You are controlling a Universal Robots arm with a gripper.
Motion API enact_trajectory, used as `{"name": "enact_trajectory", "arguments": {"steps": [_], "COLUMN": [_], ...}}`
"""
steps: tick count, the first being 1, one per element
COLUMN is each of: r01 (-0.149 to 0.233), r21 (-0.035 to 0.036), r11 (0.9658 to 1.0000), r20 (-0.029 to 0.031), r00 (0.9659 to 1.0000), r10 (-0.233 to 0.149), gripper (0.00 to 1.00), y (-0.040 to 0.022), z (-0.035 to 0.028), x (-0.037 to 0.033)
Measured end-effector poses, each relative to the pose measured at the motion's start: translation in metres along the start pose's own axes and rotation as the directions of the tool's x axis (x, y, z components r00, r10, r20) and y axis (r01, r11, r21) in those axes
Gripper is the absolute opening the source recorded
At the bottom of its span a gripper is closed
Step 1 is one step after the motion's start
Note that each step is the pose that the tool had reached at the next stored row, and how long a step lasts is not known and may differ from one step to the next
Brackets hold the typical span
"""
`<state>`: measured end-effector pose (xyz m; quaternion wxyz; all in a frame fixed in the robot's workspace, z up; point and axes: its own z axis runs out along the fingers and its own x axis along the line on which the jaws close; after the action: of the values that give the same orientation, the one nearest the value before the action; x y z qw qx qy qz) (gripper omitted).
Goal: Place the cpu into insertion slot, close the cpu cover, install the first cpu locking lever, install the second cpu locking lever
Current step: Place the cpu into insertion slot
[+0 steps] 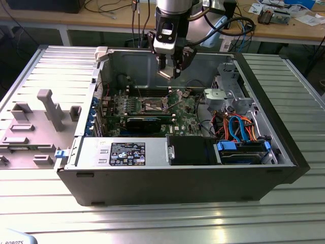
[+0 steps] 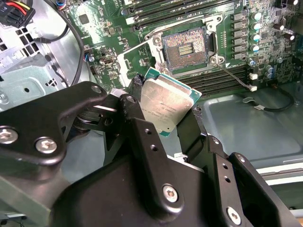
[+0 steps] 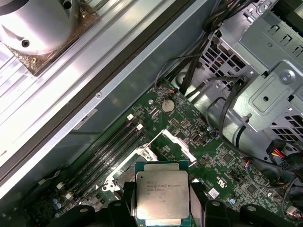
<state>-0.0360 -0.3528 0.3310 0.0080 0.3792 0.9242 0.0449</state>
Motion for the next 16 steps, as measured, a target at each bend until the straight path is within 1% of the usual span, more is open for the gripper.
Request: {"name": "enact_trajectory", "arguments": {"steps": [16], "r01": [-0.012], "r21": [-0.0003], "r11": [0.9999], "r20": [0.0010], "r00": [0.9999], "r10": [0.012], "gripper": [0.54], "y": [0.0000], "z": [0.0004], "x": [0.0000]}}
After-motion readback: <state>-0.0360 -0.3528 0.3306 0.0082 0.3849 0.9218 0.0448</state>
